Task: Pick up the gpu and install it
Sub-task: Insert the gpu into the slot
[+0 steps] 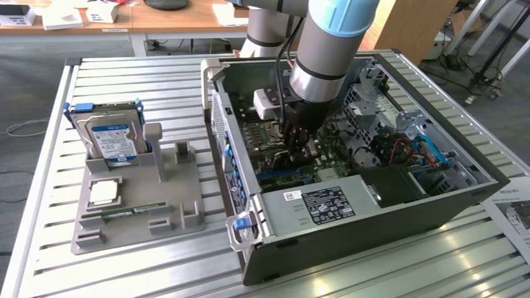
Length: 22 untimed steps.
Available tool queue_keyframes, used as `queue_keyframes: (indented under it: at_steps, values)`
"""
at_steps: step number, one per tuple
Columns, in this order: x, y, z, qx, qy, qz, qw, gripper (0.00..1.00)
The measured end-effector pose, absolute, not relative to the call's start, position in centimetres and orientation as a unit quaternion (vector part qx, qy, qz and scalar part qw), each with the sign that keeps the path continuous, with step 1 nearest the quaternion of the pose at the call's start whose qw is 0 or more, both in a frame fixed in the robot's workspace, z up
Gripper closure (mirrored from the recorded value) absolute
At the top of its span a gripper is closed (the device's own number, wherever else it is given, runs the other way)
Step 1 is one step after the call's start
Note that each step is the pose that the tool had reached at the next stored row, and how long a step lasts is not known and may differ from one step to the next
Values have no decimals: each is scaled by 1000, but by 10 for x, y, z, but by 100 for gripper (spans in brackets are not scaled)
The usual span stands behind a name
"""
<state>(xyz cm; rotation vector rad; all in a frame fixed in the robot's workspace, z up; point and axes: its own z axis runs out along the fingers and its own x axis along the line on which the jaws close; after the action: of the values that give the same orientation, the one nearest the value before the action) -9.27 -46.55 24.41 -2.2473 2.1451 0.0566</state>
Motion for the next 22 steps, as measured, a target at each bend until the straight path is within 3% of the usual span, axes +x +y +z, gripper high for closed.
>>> queue_keyframes:
  at_steps: [22]
  values:
    - [-93,-465,243,-723,690,17,17,73]
